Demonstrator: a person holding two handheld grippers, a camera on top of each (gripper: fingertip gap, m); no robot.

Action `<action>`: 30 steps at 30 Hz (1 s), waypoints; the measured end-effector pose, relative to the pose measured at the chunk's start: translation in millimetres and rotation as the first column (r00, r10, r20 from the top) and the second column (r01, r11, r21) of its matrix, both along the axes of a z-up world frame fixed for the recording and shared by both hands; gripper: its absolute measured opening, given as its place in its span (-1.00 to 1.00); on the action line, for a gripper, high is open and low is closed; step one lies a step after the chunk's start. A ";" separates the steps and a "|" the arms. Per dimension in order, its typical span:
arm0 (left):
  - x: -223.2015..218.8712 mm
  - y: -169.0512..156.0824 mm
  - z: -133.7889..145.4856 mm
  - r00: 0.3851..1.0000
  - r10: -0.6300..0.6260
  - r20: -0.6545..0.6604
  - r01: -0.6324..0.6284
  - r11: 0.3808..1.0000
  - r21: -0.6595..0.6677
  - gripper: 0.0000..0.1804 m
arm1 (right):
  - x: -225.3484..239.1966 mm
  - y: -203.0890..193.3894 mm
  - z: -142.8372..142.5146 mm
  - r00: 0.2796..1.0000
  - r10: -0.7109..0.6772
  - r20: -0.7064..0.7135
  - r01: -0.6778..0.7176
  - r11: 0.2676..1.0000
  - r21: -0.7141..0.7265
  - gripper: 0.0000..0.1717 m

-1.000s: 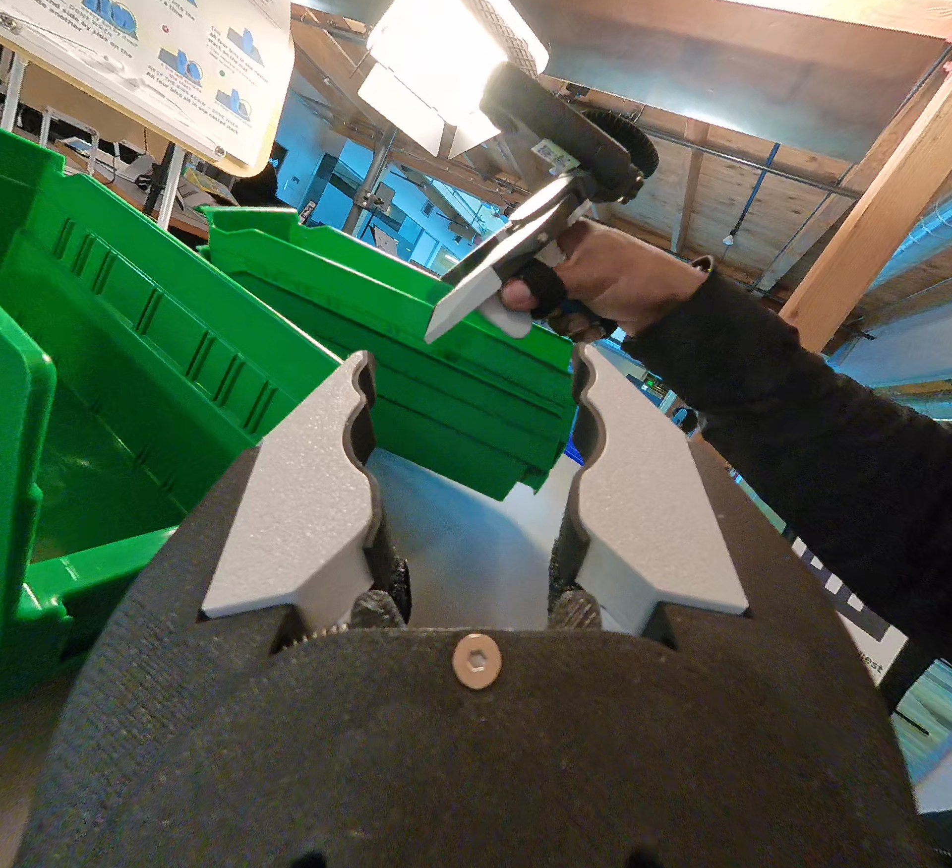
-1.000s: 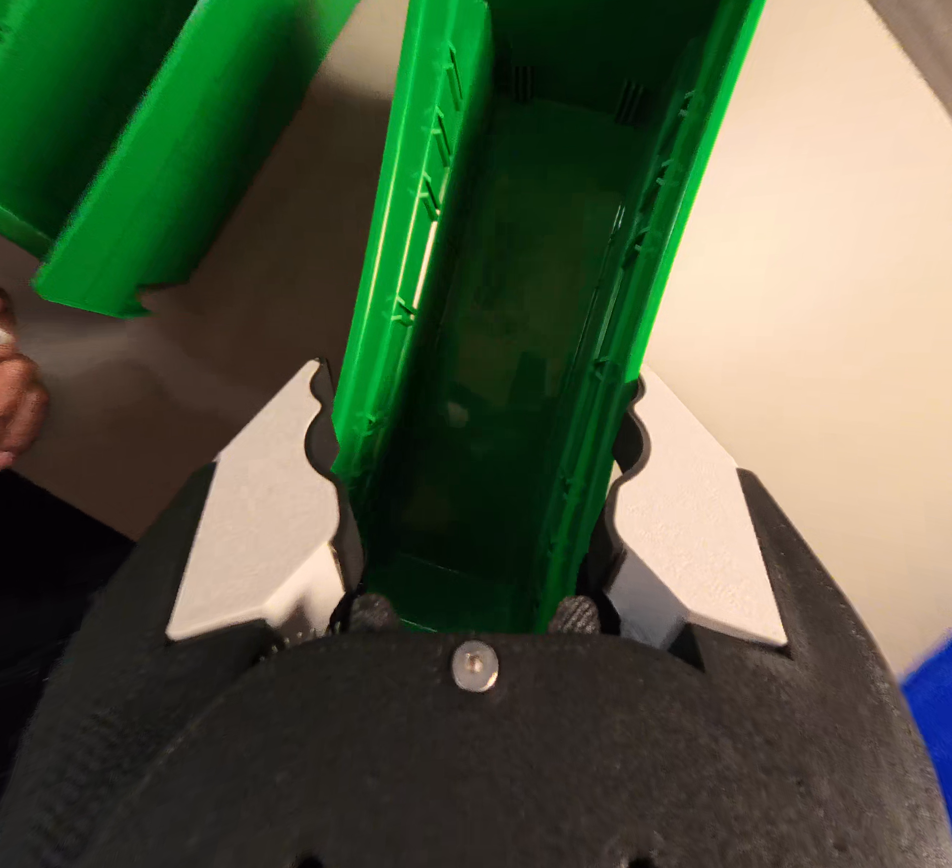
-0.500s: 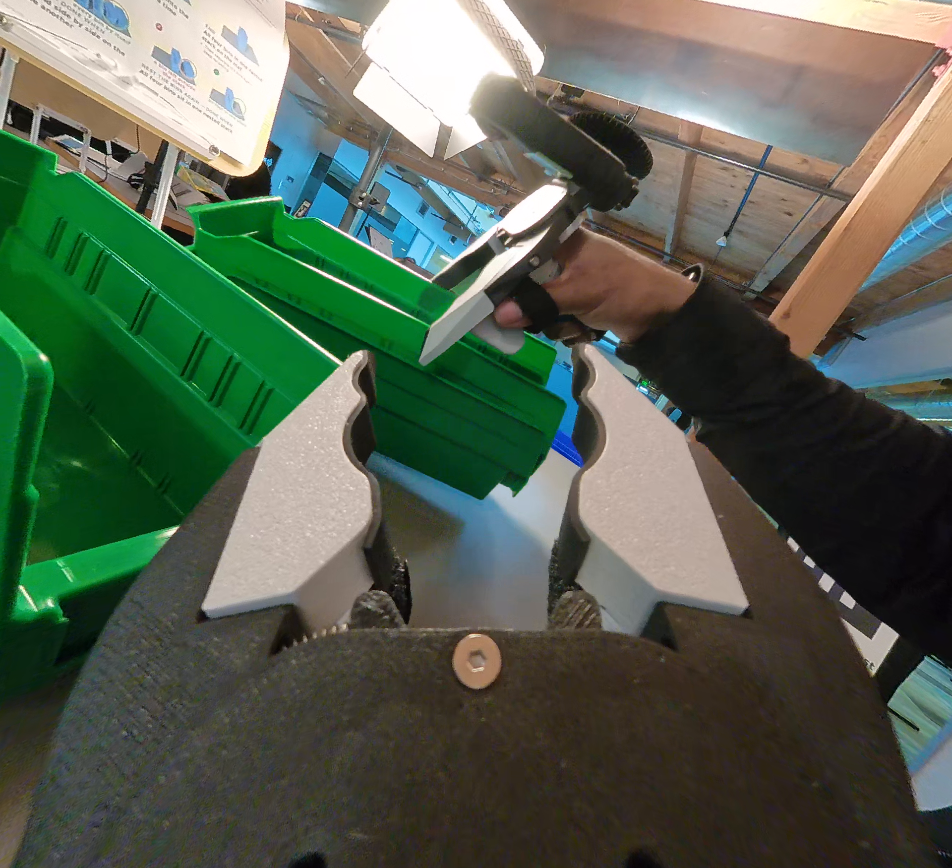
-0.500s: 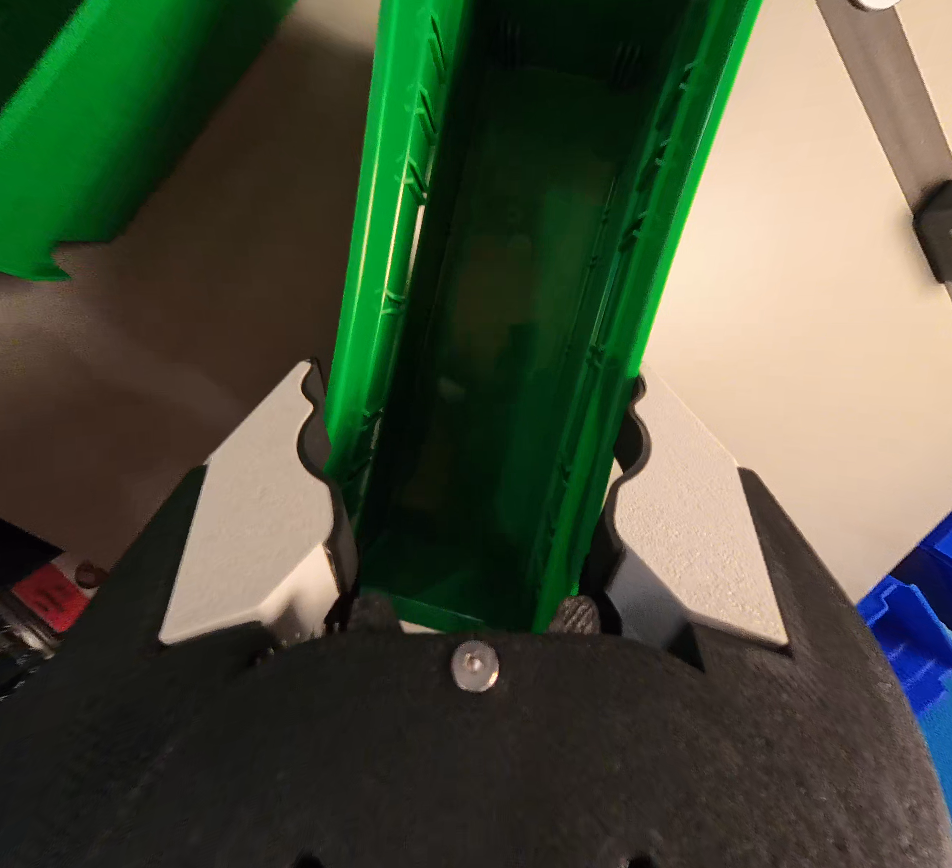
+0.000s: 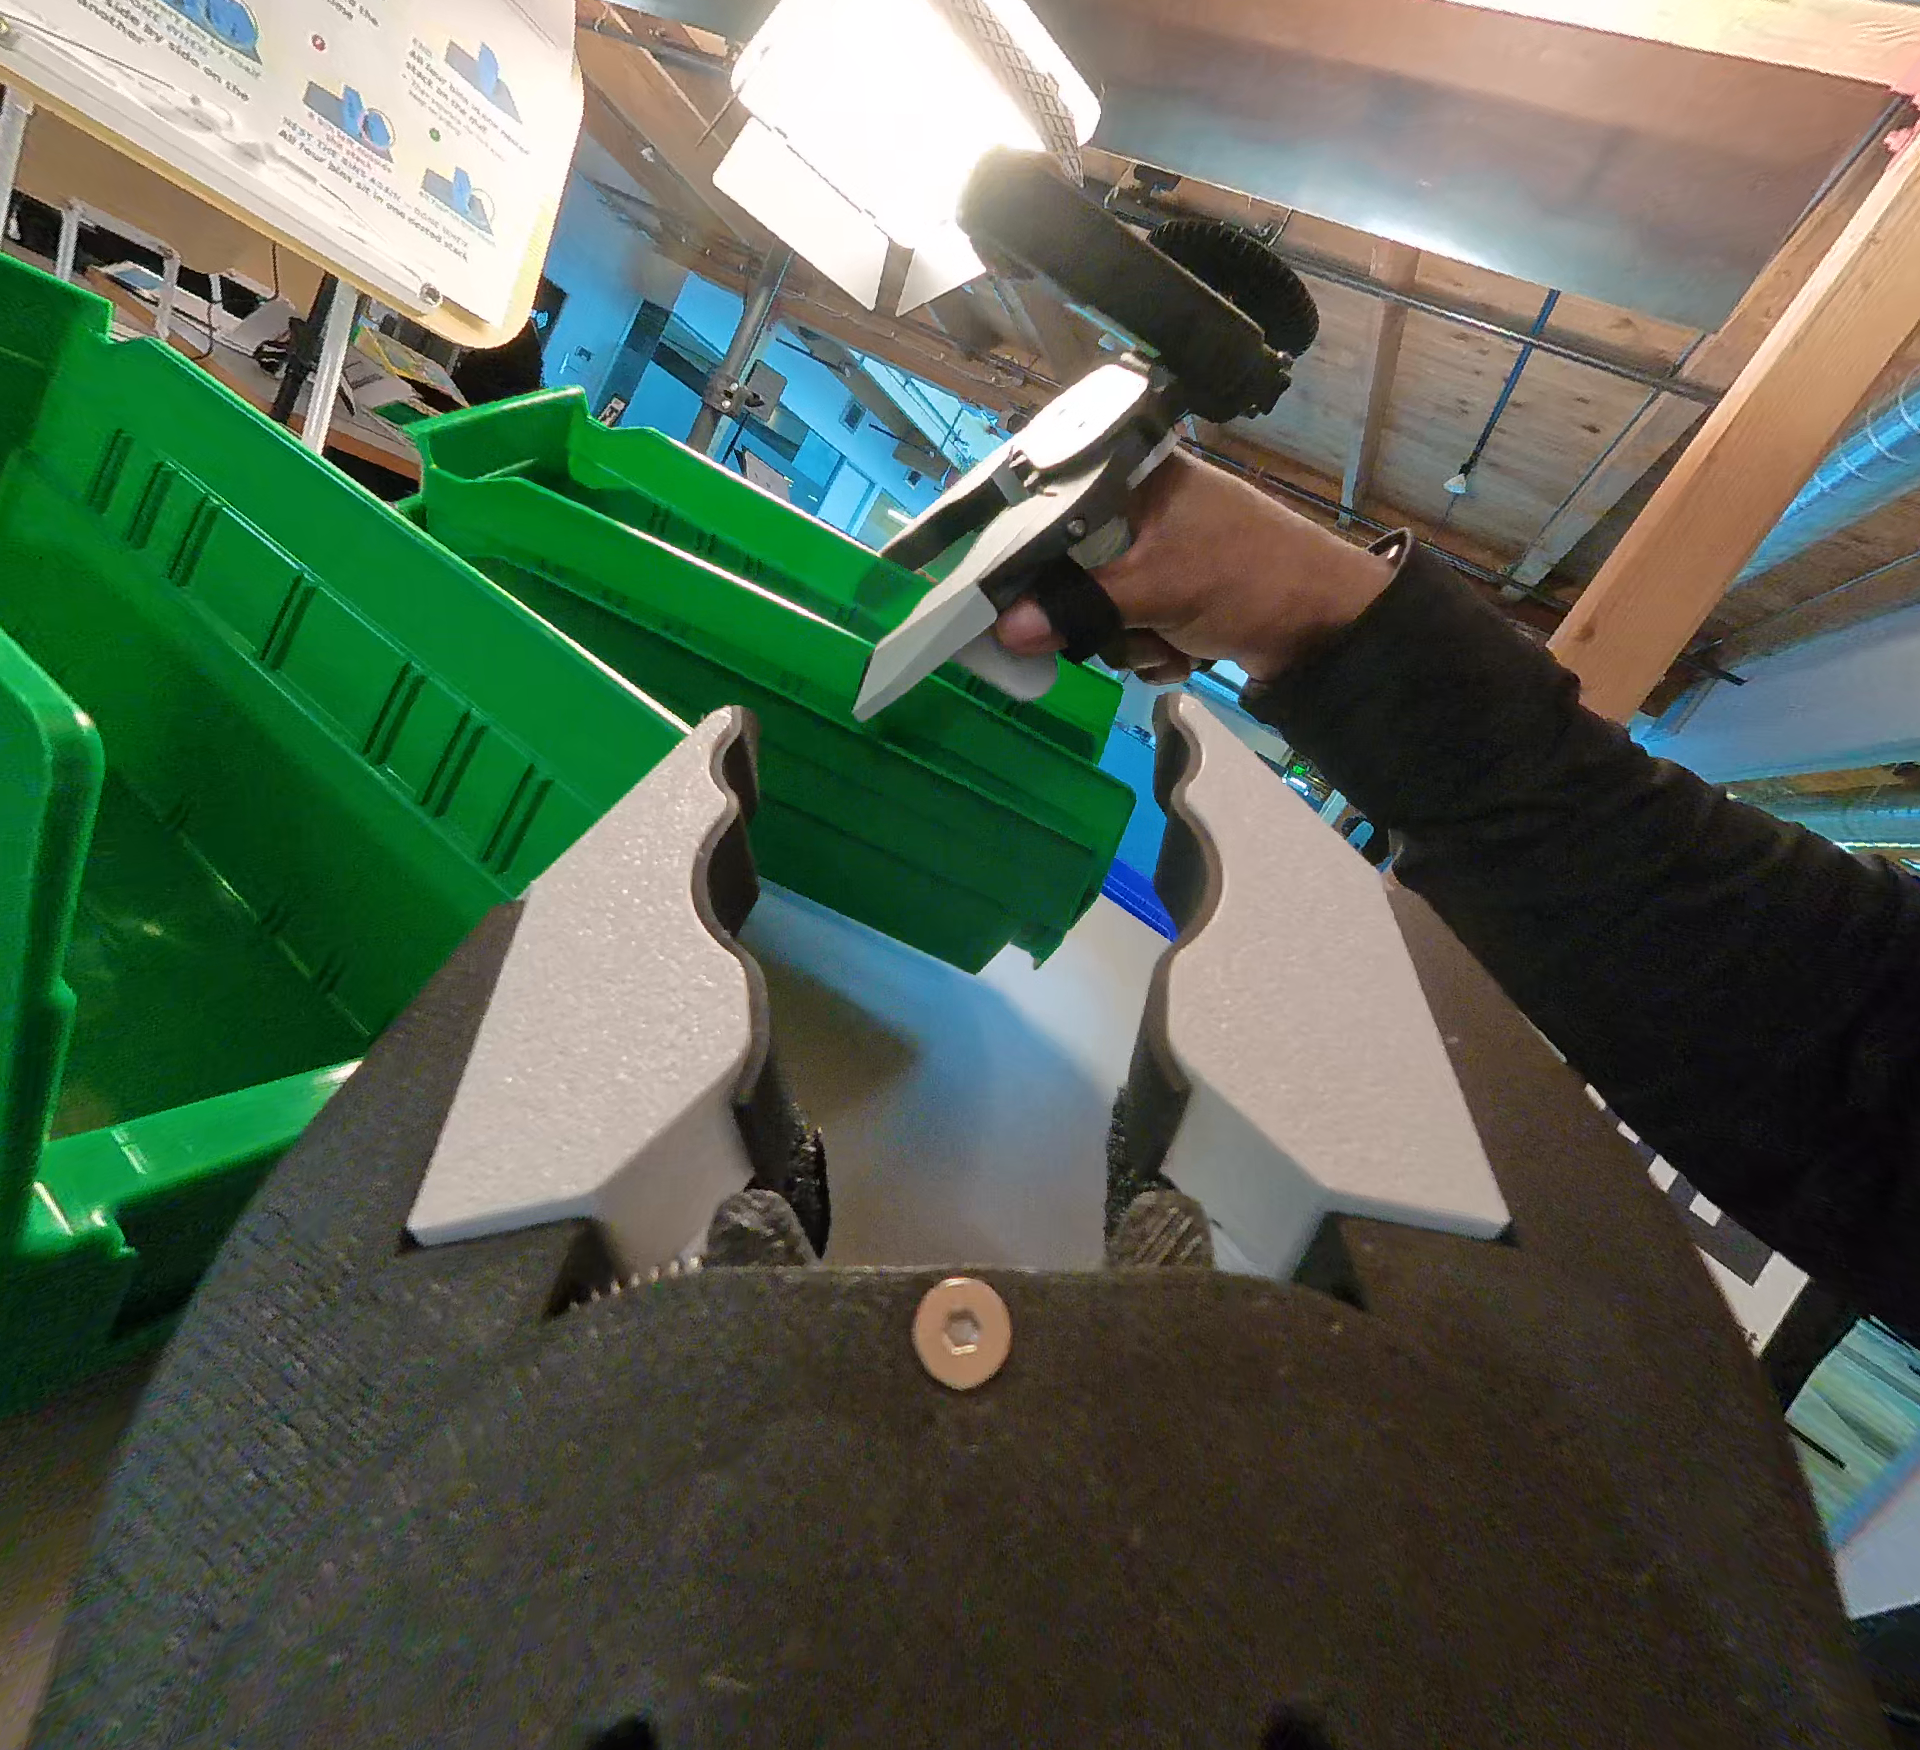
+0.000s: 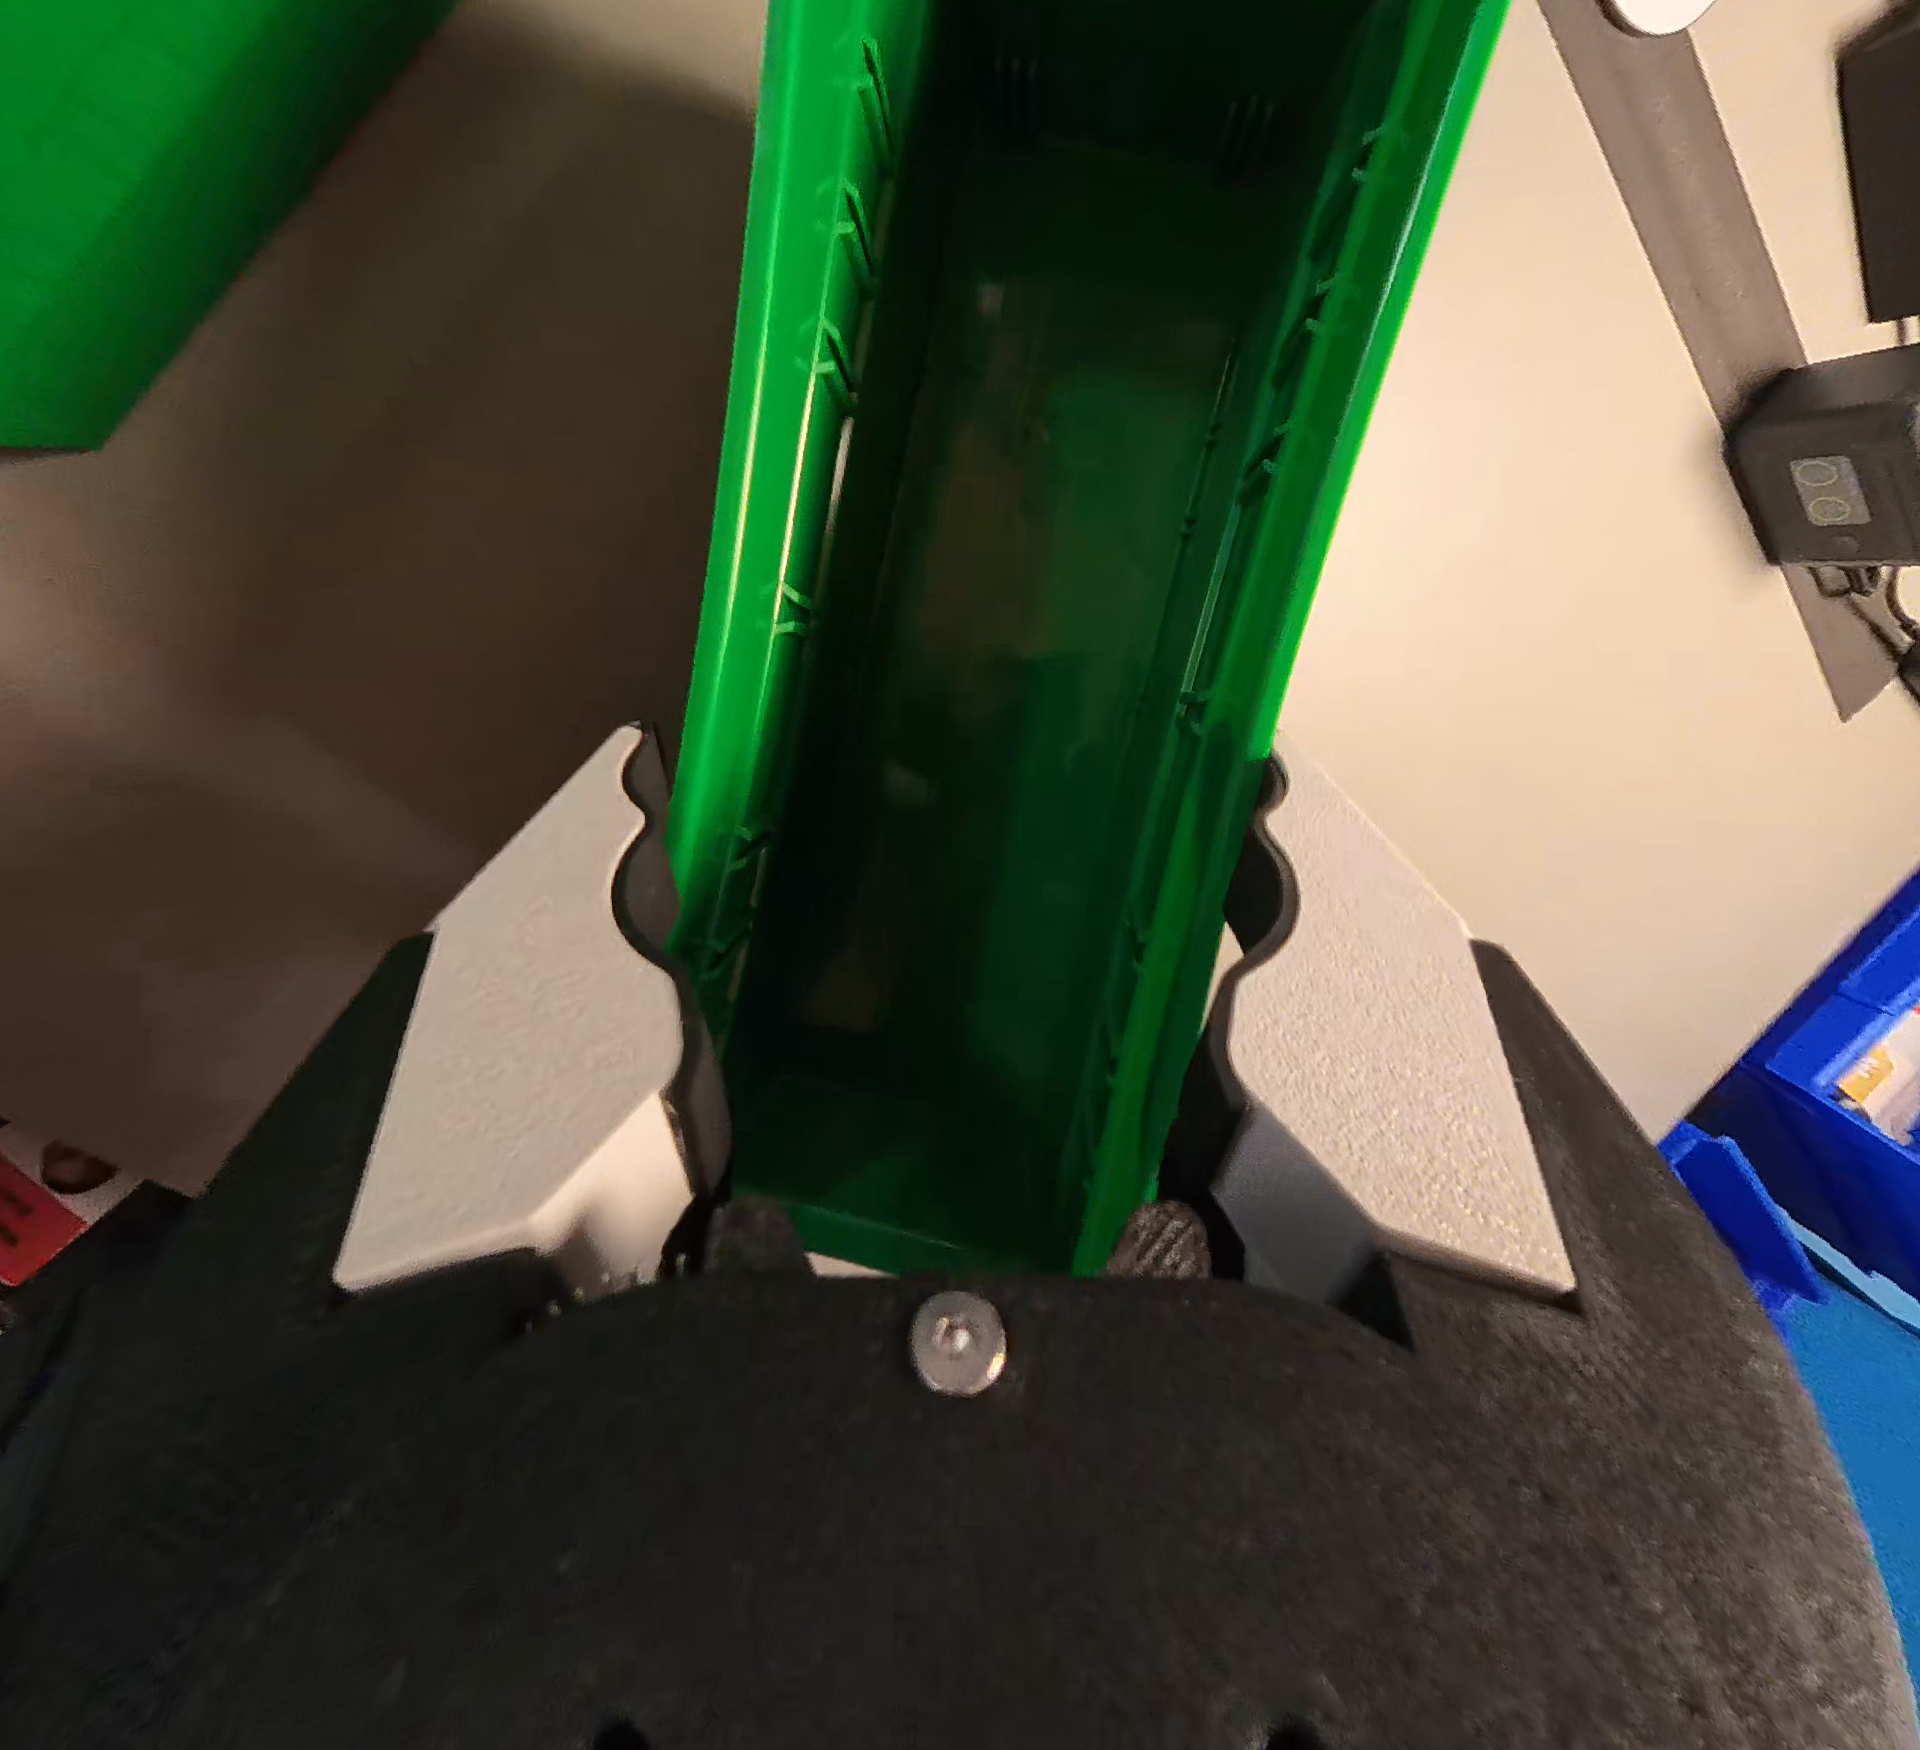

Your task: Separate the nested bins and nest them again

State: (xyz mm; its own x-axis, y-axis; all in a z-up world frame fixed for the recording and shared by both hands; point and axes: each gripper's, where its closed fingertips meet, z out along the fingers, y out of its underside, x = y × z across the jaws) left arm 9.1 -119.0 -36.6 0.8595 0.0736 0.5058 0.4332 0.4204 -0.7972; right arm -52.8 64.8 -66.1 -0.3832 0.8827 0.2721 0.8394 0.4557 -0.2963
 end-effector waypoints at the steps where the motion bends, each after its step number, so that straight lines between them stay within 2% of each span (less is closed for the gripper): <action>1: 0.1 0.2 -0.1 1.000 0.000 0.000 0.000 1.000 -0.001 -0.16 | 1.7 2.1 -0.8 1.000 0.006 0.006 -0.007 0.999 0.042 0.27; 4: 0.1 0.1 -0.1 1.000 -0.001 0.001 0.001 1.000 0.000 -0.16 | 0.4 2.3 2.7 0.999 0.042 -0.021 -0.039 0.990 0.132 0.22; 10: 0.5 -0.2 0.2 1.000 -0.002 -0.001 0.002 1.000 0.002 -0.16 | 1.6 -11.1 7.6 0.999 0.032 -0.027 -0.032 0.999 0.024 0.15; 17: 0.7 -0.3 0.4 1.000 -0.004 0.000 0.004 1.000 0.004 -0.16 | 2.2 -25.2 13.1 0.996 0.078 -0.047 -0.078 0.997 0.000 0.10; 24: 0.6 -0.5 0.5 1.000 -0.007 0.002 0.007 1.000 0.006 -0.16 | 7.9 -30.3 8.4 0.989 0.144 -0.022 -0.143 0.988 0.054 0.09; 30: 0.5 -0.4 0.5 1.000 -0.009 0.004 0.009 1.000 0.006 -0.16 | 8.2 -27.1 13.6 0.984 0.170 -0.055 -0.167 0.984 0.057 0.11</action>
State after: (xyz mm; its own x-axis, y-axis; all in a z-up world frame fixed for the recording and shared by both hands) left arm 9.6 -119.4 -36.1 0.8583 0.0628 0.5094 0.4397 0.4218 -0.7929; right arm -44.6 37.7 -52.5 -0.5073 0.7908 0.3425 0.7306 0.6054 -0.3159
